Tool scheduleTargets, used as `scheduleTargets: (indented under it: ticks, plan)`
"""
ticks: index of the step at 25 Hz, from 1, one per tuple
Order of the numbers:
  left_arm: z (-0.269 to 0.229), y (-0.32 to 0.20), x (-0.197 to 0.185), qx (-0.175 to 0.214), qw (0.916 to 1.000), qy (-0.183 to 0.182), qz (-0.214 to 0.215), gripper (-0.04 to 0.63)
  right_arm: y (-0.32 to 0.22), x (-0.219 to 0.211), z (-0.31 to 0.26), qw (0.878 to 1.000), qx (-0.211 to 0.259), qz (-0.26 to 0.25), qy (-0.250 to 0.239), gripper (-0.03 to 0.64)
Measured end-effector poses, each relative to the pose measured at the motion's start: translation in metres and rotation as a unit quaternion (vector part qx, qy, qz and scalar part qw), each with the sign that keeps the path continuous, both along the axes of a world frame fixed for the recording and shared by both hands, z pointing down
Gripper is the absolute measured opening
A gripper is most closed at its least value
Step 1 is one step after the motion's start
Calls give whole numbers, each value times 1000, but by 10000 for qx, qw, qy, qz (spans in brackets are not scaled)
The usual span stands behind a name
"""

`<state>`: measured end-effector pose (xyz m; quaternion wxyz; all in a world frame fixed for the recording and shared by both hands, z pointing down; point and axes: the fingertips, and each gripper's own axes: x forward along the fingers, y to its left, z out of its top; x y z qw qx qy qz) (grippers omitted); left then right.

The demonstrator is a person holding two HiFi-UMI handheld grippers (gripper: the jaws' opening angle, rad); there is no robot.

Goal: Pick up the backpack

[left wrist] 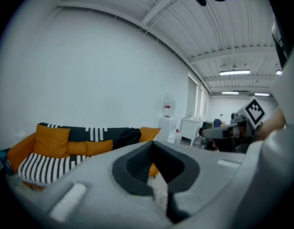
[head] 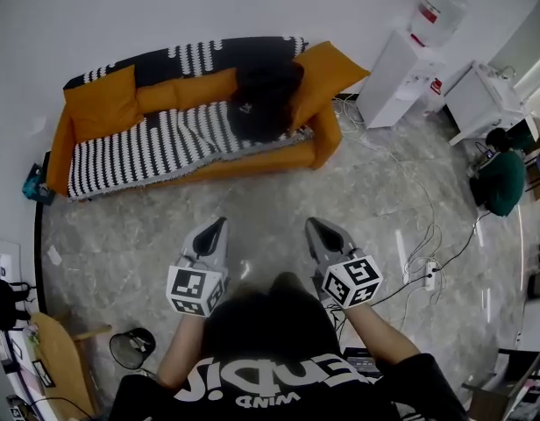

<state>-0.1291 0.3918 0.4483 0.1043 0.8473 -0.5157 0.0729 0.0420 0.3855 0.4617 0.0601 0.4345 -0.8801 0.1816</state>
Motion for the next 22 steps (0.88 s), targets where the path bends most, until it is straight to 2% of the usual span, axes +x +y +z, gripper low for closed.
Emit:
scheduleTargets:
  ticks: [6, 11, 22]
  plan:
    - [11, -21, -14, -93, 9998, 105, 125, 2, -15, -2, 9, 9995, -157, 273, 34, 2]
    - [13, -59, -13, -56, 9997, 149, 177, 2, -50, -5, 12, 9995, -101, 290, 27, 2]
    - [17, -195, -9, -174, 9997, 36, 146, 2, -190, -10, 20, 9995, -245, 82, -180, 2]
